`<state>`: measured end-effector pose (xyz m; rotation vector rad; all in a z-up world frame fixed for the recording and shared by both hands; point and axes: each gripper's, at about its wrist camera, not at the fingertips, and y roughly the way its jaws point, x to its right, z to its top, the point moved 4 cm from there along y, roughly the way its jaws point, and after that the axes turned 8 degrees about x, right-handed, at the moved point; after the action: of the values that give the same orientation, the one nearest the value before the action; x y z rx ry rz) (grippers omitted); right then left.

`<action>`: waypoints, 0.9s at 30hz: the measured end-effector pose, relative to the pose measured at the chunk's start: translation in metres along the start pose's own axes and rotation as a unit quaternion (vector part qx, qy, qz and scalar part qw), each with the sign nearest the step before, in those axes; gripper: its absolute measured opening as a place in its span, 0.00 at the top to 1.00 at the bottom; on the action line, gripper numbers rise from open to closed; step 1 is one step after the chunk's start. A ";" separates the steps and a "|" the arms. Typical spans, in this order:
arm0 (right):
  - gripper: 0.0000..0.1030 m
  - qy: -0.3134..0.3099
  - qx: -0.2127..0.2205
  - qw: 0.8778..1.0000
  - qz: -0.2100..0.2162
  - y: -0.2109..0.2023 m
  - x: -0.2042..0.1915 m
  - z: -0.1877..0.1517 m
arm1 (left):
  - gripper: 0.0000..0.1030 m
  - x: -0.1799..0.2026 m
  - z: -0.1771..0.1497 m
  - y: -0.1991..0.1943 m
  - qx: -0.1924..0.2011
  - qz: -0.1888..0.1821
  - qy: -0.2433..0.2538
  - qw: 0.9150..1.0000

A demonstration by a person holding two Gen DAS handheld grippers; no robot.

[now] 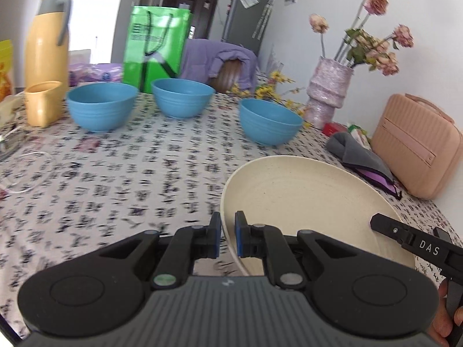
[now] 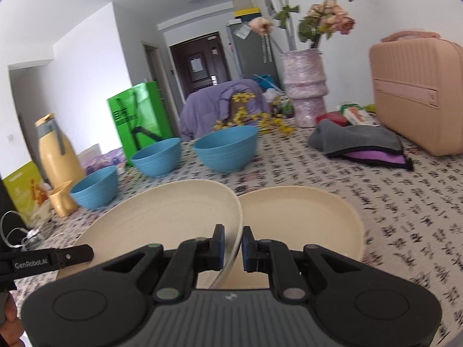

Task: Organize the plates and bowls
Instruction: 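Lift the cream plate off the bowl and carry it to the plate stack, then lower the plate onto the stacked plates and open both grippers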

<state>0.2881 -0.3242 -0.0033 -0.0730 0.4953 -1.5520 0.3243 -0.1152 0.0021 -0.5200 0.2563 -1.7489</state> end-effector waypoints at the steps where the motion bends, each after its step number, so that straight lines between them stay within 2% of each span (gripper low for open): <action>1: 0.89 0.004 -0.001 1.000 -0.007 0.003 0.009 0.002 | 0.91 0.007 0.000 0.006 -0.004 -0.006 0.004 1.000; 7: 0.88 0.017 -0.009 0.999 -0.036 0.015 0.051 0.006 | 0.91 0.039 -0.003 0.036 -0.024 -0.023 0.023 0.999; 12: 0.88 0.004 -0.012 0.999 -0.050 0.023 0.067 0.007 | 0.90 0.053 -0.007 0.053 -0.038 -0.029 0.030 0.998; 16: 0.88 -0.009 -0.011 0.998 -0.063 0.025 0.076 0.007 | 0.89 0.063 -0.011 0.063 -0.047 -0.035 0.040 0.998; 20: 0.88 -0.017 -0.013 0.998 -0.062 0.026 0.081 0.005 | 0.89 0.071 -0.014 0.066 -0.040 -0.021 0.065 0.997; 27: 0.84 -0.079 -0.002 0.994 -0.076 0.025 0.068 0.002 | 0.88 0.073 -0.019 0.069 -0.033 -0.015 0.083 0.996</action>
<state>0.3085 -0.3891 -0.0280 -0.2403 0.3735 -1.6792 0.3630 -0.2041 -0.0297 -0.4285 0.4272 -1.8207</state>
